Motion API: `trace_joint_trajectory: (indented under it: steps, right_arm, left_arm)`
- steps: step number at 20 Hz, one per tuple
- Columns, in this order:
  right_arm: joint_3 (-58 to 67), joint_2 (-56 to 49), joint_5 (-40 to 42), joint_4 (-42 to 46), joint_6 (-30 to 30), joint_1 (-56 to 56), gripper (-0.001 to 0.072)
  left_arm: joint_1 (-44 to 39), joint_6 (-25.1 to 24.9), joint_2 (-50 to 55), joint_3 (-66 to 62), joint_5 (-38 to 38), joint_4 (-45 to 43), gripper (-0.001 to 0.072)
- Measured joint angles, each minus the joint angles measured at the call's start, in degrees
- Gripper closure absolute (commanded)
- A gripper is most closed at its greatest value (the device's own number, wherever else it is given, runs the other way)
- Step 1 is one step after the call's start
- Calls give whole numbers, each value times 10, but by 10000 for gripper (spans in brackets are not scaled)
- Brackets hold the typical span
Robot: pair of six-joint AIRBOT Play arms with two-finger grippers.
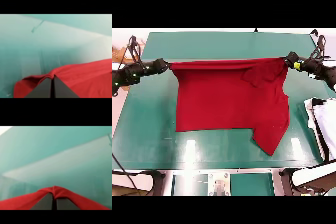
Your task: Fold the shirts.
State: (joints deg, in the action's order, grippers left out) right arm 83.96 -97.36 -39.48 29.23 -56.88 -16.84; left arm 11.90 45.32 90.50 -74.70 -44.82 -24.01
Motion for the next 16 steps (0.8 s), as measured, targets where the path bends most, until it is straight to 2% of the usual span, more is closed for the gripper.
trace_joint_trajectory:
  steps: [8, 12, 16]
  right_arm:
    - [-39, -2, -133, 189, -57, -31, 697]
    - [-78, -2, -156, 241, -62, -34, 697]
    - [-91, -2, -163, 263, -64, -34, 696]
  left_arm:
    - [-1, 62, 44, -1, -109, -106, 683]
    - [-1, 115, 54, 2, -169, -193, 683]
    - [-4, 145, 56, 17, -185, -235, 683]
